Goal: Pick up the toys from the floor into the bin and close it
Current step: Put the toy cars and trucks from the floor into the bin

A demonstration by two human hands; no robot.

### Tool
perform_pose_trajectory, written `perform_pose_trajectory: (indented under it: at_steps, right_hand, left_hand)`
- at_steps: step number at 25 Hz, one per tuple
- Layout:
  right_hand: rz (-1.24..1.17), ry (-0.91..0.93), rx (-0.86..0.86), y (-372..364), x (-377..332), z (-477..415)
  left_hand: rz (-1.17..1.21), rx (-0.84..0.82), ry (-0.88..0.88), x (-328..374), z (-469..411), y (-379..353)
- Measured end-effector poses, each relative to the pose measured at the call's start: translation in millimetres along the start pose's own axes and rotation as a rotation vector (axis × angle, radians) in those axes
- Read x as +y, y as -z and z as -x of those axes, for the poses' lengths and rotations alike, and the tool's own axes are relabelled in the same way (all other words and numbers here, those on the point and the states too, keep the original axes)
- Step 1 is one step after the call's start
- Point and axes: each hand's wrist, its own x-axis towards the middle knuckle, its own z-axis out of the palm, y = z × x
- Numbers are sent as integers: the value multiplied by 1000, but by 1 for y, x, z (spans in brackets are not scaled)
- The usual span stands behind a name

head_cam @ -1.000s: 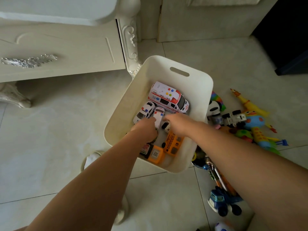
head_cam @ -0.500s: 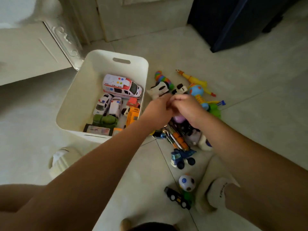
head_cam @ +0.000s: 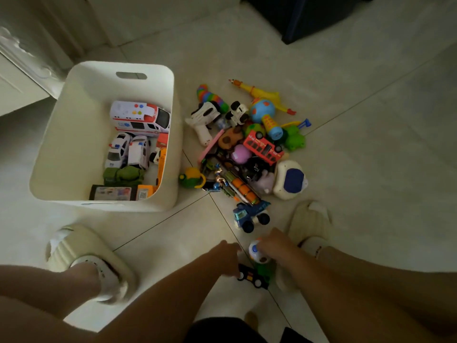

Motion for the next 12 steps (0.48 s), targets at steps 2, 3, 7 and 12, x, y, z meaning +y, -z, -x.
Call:
perform_pose_trajectory:
  at_steps: [2,3,7,12]
  right_hand:
    - [-83,19,-6,-5,-1,-6]
    - [-101,18,-6,-9,0,-9]
    - [-36,71,-5,-11,4,-16]
    - [-266,77,-34,-20,6,-16]
  left_hand:
    - [-40,4,1,-8,-13,-20]
    - [-60,13,6,-12,-18,-29]
    - [-205,78,-83,-12,-28,-39]
    - [-136,92,-162,-16,-28,-10]
